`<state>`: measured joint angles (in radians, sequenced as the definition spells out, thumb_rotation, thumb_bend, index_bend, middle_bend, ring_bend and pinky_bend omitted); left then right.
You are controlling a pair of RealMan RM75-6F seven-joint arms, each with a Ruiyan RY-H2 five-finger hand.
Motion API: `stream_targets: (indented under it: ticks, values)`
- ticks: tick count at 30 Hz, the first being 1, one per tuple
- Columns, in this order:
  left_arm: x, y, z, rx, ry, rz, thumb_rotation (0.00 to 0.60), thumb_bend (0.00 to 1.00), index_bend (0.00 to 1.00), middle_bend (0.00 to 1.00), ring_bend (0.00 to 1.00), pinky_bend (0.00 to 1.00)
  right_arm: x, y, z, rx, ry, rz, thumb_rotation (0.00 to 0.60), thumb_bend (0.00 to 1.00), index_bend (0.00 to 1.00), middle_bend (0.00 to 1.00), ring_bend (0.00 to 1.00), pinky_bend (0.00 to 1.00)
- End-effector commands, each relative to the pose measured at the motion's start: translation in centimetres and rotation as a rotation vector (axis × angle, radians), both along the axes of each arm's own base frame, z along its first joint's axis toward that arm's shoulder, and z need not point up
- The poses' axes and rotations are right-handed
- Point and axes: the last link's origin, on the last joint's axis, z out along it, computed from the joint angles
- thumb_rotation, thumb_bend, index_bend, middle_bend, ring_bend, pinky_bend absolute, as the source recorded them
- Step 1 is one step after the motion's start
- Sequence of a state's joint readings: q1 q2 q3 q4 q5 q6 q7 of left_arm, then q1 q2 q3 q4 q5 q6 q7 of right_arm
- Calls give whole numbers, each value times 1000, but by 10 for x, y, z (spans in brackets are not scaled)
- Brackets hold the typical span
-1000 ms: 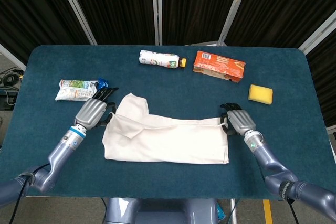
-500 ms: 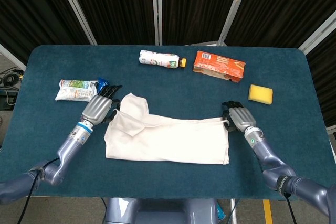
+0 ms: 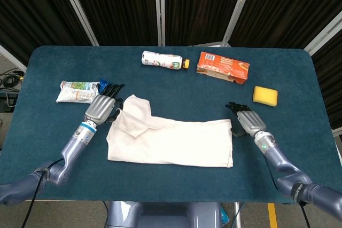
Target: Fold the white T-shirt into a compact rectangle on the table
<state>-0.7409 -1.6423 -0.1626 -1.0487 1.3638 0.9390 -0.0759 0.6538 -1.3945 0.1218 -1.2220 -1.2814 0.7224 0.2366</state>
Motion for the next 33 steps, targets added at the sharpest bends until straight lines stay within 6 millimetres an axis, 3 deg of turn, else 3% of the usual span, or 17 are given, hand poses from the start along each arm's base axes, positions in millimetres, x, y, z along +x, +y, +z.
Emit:
stream_targets:
  ticks: [1, 5, 16, 19, 22, 23, 24, 26, 28, 33]
  values:
    - [-2, 3, -1, 2, 0, 11, 600, 593, 744, 0, 0, 0, -4, 15, 18, -16, -26, 17, 600, 324, 51, 0, 0, 0]
    - [-7, 6, -3, 3, 1, 28, 600, 593, 744, 0, 0, 0, -10, 29, 31, -37, -26, 41, 600, 322, 52, 0, 0, 0]
    - [-13, 10, -7, 5, 13, 52, 600, 591, 723, 0, 0, 0, -16, 45, 42, -50, -29, 74, 600, 322, 61, 0, 0, 0]
    - [-16, 10, -9, -5, 20, 63, 600, 581, 611, 0, 0, 0, -16, 48, 44, -54, -37, 80, 600, 322, 66, 0, 0, 0]
    - [-18, 10, -10, -11, 27, 70, 600, 478, 189, 0, 0, 0, -16, 52, 46, -56, -41, 87, 600, 322, 68, 0, 0, 0]
    - [-19, 10, -10, -10, 31, 73, 600, 380, 57, 0, 0, 0, -16, 53, 47, -57, -41, 91, 600, 320, 69, 0, 0, 0]
    - [-20, 11, -11, -10, 32, 78, 600, 267, 1, 0, 0, 0, -16, 55, 47, -59, -43, 95, 600, 316, 69, 0, 0, 0]
    - [-20, 11, -10, -7, 24, 88, 600, 101, 0, 0, 0, 0, -16, 58, 49, -63, -47, 101, 600, 292, 69, 0, 0, 0]
    - [-21, 11, -8, 1, 19, 91, 600, 21, 0, 0, 0, 0, -16, 62, 52, -70, -56, 105, 600, 253, 69, 0, 0, 0]
    - [-19, 12, 7, 31, 2, 72, 600, 0, 0, 0, 0, 0, -17, 79, 63, -102, -72, 118, 600, 152, 68, 0, 0, 0]
